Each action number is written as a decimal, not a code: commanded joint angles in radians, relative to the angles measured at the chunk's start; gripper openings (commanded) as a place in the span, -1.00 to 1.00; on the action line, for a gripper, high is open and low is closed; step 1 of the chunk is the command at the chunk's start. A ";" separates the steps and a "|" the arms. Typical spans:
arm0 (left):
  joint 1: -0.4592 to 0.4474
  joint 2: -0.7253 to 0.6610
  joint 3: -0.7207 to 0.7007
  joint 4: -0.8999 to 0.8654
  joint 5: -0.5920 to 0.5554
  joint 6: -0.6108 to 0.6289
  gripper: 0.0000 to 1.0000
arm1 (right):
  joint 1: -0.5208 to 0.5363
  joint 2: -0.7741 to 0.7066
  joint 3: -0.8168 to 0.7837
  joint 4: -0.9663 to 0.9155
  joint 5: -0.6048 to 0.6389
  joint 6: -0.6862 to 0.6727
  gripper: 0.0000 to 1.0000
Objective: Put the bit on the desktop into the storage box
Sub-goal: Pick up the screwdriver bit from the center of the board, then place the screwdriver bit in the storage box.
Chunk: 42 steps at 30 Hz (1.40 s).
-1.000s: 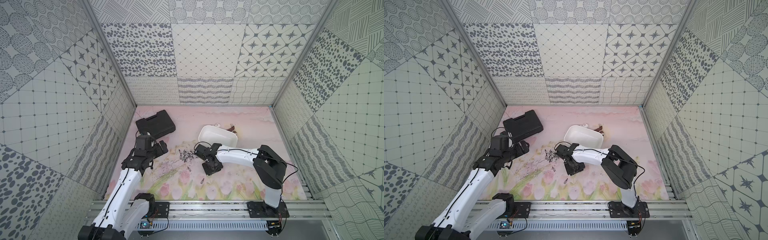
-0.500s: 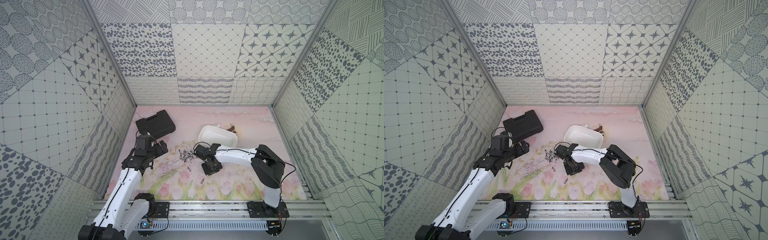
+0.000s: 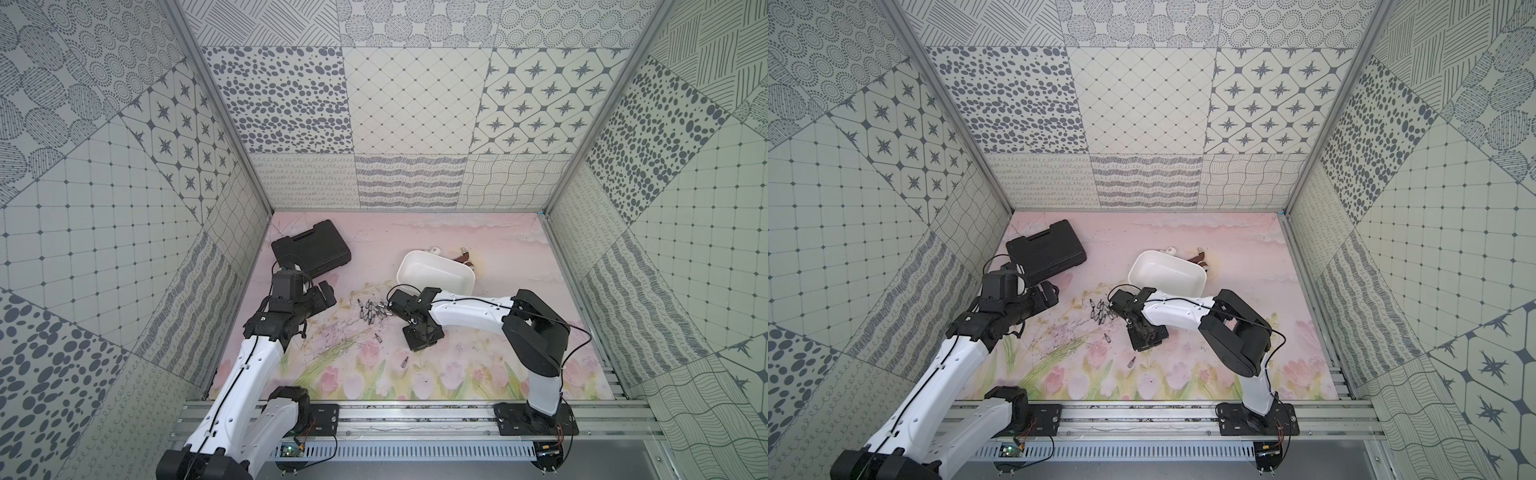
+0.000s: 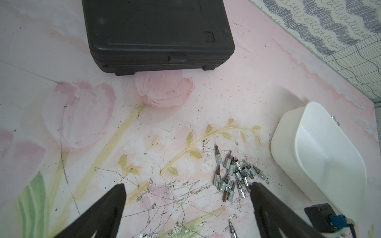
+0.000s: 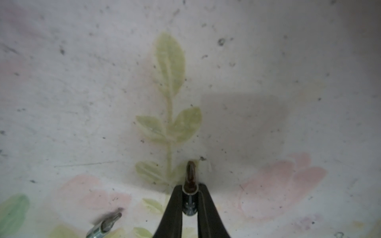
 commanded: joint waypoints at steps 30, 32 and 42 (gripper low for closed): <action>0.008 0.012 0.002 0.000 0.005 0.006 0.99 | -0.279 -0.207 0.160 -0.020 0.100 -0.118 -0.72; 0.008 0.015 0.002 0.002 0.009 0.005 0.99 | -0.318 -0.200 0.175 -0.020 0.121 -0.140 -0.72; 0.008 0.020 0.003 -0.002 0.007 0.002 0.98 | -0.460 -0.126 0.216 0.019 0.139 -0.202 -0.73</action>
